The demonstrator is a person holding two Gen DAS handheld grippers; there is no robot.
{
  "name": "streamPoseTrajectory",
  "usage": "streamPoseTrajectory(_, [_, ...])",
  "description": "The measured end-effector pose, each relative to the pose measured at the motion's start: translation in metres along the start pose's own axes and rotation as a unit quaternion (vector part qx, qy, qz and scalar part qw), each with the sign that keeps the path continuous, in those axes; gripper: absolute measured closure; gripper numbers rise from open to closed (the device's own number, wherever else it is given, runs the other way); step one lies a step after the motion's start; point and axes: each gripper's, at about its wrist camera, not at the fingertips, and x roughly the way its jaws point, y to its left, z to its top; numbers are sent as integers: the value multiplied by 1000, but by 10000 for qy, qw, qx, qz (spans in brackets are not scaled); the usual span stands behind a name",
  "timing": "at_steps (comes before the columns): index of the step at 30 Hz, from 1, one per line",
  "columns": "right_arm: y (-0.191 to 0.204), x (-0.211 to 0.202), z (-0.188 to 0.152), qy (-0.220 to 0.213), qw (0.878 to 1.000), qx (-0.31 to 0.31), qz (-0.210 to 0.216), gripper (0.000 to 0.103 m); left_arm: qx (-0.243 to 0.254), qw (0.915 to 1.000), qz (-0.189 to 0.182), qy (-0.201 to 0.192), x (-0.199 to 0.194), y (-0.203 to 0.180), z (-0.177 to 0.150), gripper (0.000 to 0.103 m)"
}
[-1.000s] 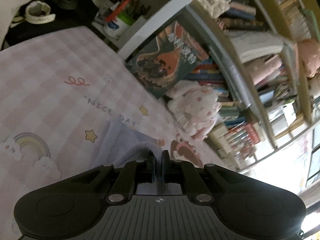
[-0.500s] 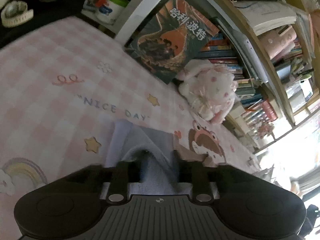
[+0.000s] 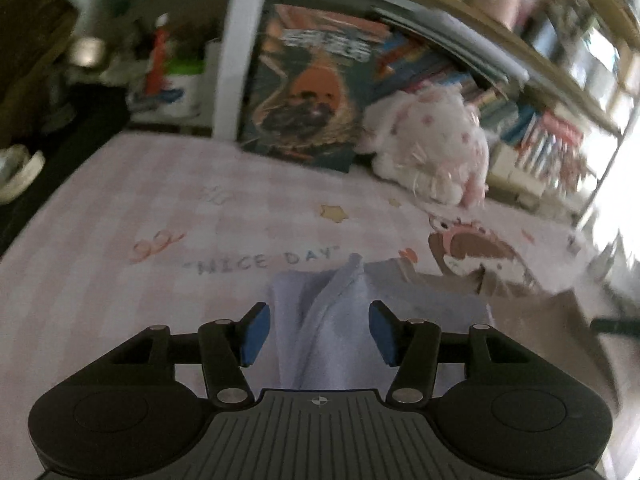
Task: Fold clothes
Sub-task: 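Lift the hem with both tools and fold it toward the collar, then lower the folded hem onto the sweater with both tools and open them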
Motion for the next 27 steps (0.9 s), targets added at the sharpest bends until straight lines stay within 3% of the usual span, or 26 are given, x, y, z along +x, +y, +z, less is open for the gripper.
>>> streamPoseTrajectory(3, [7, 13, 4, 4, 9995, -310, 49, 59, 583, 9982, 129, 96, 16, -17, 3, 50])
streamPoseTrajectory(4, [6, 14, 6, -10, 9996, -280, 101, 68, 738, 9971, 126, 156, 21, -20, 3, 61])
streamPoseTrajectory(5, [3, 13, 8, -32, 9997, -182, 170, 85, 845, 9961, 61, 257, 27, -21, 2, 100])
streamPoseTrajectory(7, [-2, 12, 12, -76, 9995, 12, 308, 96, 770, 9964, -15, 344, 31, -16, 4, 98])
streamPoseTrajectory(10, [-10, 10, 18, -143, 9981, 304, 515, 98, 50, 9992, -215, -324, -3, 0, 17, 98])
streamPoseTrajectory(12, [-19, 4, 23, -242, 9951, 637, 715, 98, -278, 9982, -255, -461, -9, 11, 18, 98])
streamPoseTrajectory(14, [-28, 7, 26, -260, 9917, 985, 790, 98, -442, 9989, -123, -105, 11, 23, 13, 98])
streamPoseTrajectory(17, [-32, 41, 23, 104, 9917, 1101, 651, 98, -499, 9982, 30, 317, 39, 28, 2, 97])
streamPoseTrajectory(19, [-30, 64, 17, 318, 9939, 962, 444, 98, -474, 9985, 84, 267, 44, 25, 0, 96])
streamPoseTrajectory(25, [-27, 64, 18, 275, 9953, 856, 360, 96, -439, 9987, 76, 243, 41, 23, 4, 88])
streamPoseTrajectory(27, [-25, 62, 19, 263, 9961, 785, 320, 93, -369, 9992, 104, 148, 40, 21, 8, 75])
